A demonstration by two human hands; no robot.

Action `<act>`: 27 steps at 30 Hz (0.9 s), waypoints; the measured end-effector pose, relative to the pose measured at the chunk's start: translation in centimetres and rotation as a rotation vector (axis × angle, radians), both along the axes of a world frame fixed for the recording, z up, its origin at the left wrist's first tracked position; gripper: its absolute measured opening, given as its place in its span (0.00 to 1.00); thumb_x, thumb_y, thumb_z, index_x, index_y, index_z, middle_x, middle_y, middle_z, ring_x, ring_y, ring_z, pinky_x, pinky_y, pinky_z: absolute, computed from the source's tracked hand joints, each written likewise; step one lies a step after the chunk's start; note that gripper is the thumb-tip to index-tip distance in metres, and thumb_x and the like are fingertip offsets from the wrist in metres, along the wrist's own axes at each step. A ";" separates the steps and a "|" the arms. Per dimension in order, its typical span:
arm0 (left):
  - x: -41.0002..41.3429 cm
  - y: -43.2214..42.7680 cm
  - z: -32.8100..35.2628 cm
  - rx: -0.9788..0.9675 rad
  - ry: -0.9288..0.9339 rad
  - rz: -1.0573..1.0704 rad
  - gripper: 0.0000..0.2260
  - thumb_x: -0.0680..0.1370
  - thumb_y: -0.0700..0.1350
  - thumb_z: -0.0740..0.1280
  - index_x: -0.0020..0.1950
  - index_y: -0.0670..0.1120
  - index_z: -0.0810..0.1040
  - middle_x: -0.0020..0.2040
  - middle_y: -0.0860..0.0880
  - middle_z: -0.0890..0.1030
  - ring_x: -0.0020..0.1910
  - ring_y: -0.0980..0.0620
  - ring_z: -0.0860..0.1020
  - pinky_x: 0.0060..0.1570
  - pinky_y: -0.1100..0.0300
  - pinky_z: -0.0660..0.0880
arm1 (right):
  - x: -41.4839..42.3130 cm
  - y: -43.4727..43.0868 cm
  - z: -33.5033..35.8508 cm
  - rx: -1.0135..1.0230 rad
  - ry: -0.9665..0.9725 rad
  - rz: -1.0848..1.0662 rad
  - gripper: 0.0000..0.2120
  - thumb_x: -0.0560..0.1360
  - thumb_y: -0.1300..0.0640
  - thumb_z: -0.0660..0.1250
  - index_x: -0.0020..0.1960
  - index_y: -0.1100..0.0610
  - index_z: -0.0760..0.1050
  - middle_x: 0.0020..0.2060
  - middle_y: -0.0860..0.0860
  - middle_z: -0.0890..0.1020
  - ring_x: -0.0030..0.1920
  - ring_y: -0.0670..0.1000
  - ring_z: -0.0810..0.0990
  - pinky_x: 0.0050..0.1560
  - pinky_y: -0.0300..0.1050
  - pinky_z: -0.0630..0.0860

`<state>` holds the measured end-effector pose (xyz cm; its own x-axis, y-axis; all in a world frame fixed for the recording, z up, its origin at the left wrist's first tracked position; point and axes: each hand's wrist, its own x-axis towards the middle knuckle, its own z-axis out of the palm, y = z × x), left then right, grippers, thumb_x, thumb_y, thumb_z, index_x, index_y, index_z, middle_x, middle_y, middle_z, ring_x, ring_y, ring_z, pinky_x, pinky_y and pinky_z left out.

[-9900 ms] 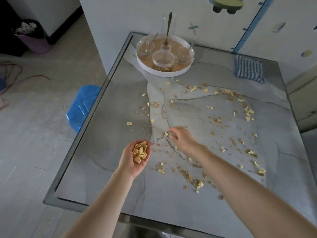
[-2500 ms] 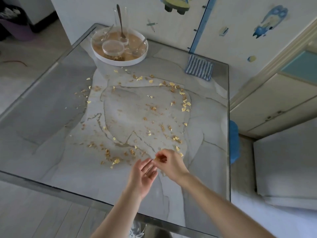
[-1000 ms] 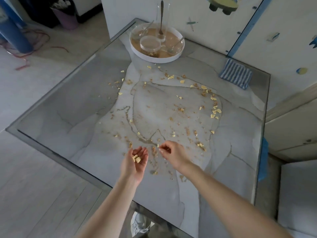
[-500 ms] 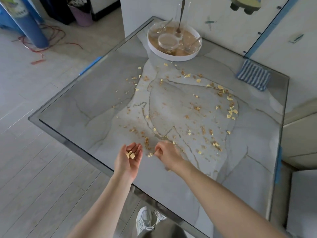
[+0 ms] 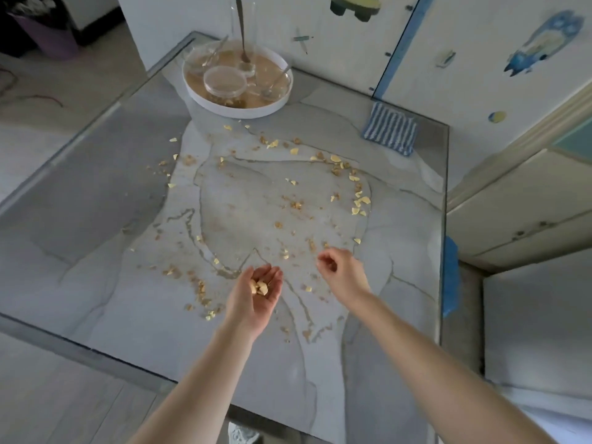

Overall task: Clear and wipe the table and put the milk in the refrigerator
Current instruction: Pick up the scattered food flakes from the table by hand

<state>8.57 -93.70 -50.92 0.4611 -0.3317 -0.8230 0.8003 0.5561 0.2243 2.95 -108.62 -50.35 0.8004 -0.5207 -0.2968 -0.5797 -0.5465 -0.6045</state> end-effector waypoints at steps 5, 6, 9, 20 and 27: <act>1.0 -1.7 -0.8 0.041 0.001 0.009 0.16 0.82 0.45 0.53 0.40 0.38 0.73 0.35 0.43 0.79 0.40 0.49 0.77 0.39 0.61 0.78 | -2.1 -4.6 -2.8 -0.067 0.280 0.082 0.18 0.75 0.51 0.64 0.64 0.53 0.70 0.60 0.54 0.70 0.58 0.55 0.75 0.56 0.44 0.70; 1.2 -2.0 -0.9 0.042 0.002 0.007 0.16 0.82 0.45 0.53 0.40 0.38 0.73 0.36 0.43 0.79 0.40 0.49 0.77 0.38 0.61 0.78 | -2.0 -4.6 -3.0 -0.065 0.279 0.112 0.19 0.76 0.51 0.64 0.66 0.53 0.69 0.60 0.53 0.69 0.59 0.54 0.75 0.57 0.43 0.70; 1.6 -2.9 -1.2 0.047 0.000 0.007 0.16 0.82 0.45 0.53 0.41 0.38 0.73 0.29 0.44 0.81 0.41 0.48 0.78 0.37 0.61 0.79 | -1.3 -4.6 -3.2 -0.048 0.235 0.172 0.14 0.78 0.56 0.60 0.62 0.57 0.73 0.57 0.55 0.72 0.56 0.56 0.75 0.55 0.42 0.70; 1.1 -7.1 -1.4 0.078 -0.010 -0.157 0.16 0.81 0.46 0.55 0.46 0.36 0.75 0.45 0.40 0.78 0.46 0.45 0.77 0.52 0.54 0.74 | 0.8 -5.1 -0.7 0.157 -0.019 -0.010 0.06 0.74 0.61 0.65 0.48 0.61 0.79 0.39 0.50 0.78 0.40 0.45 0.74 0.34 0.23 0.67; 1.2 -12.1 -0.6 -0.045 0.017 -0.181 0.14 0.81 0.44 0.56 0.44 0.36 0.74 0.40 0.40 0.79 0.42 0.46 0.78 0.45 0.56 0.76 | 1.7 -8.8 -0.2 0.141 -0.104 -0.058 0.09 0.74 0.59 0.66 0.52 0.59 0.80 0.48 0.55 0.81 0.43 0.47 0.77 0.40 0.29 0.68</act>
